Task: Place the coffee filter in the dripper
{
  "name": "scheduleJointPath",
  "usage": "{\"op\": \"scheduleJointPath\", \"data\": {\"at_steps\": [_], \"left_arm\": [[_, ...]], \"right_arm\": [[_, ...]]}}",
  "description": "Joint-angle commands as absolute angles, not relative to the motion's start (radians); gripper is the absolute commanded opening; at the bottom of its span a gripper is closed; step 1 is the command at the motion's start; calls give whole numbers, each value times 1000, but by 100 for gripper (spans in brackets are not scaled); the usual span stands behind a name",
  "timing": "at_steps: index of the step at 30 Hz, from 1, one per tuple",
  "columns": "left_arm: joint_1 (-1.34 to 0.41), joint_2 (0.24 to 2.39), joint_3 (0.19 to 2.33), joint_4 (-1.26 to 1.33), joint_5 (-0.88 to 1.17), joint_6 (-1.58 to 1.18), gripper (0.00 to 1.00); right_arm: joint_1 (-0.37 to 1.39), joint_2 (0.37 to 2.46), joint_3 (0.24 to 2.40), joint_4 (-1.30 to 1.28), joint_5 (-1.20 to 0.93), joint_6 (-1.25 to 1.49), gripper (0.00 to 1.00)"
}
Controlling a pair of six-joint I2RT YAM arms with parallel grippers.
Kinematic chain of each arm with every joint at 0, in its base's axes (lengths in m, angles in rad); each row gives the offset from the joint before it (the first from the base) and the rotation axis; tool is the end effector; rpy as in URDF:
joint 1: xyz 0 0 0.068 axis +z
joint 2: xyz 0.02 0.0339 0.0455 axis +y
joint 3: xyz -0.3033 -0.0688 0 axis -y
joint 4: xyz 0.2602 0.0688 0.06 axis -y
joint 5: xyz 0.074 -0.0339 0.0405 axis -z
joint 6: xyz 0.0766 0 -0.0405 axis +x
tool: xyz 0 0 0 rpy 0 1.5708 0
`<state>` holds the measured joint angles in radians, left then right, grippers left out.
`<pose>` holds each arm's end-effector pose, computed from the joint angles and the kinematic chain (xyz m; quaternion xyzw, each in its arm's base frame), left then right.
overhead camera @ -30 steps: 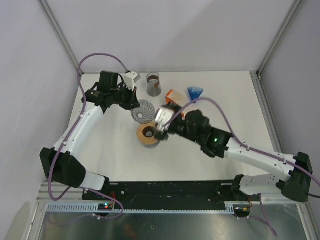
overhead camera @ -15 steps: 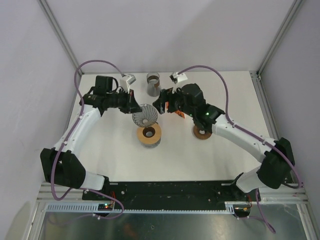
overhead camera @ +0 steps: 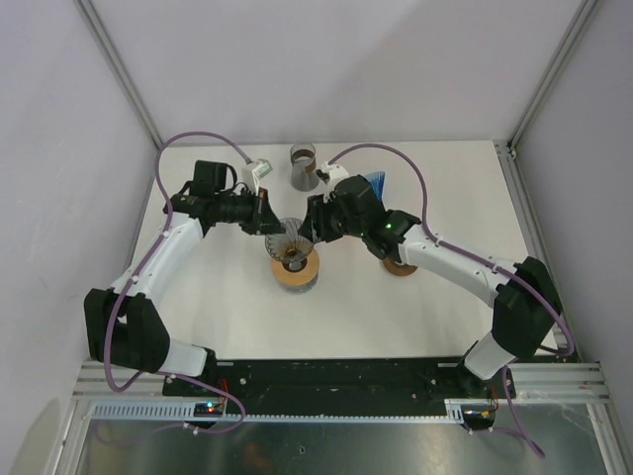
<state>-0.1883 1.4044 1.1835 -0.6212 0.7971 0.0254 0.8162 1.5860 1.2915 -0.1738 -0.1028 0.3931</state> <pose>0.3058 -0.1140 0.3190 0.2293 0.8415 -0.3881 0.2978 0.2854 0.3151 0.3309 -0.2049 0.8261 0.3334 0.4054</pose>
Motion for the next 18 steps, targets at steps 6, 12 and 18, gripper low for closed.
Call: {"op": "scheduleJointPath", "data": {"at_steps": [6, 12, 18], "left_arm": [[-181, 1388, 1121, -520, 823, 8, 0], [-182, 1390, 1088, -492, 823, -13, 0], [-181, 1417, 1066, -488, 778, -23, 0]], "right_arm": [[838, 1639, 1342, -186, -122, 406, 35], [844, 1663, 1368, -206, -111, 405, 24], [854, 1682, 1392, -246, -87, 400, 20]]}}
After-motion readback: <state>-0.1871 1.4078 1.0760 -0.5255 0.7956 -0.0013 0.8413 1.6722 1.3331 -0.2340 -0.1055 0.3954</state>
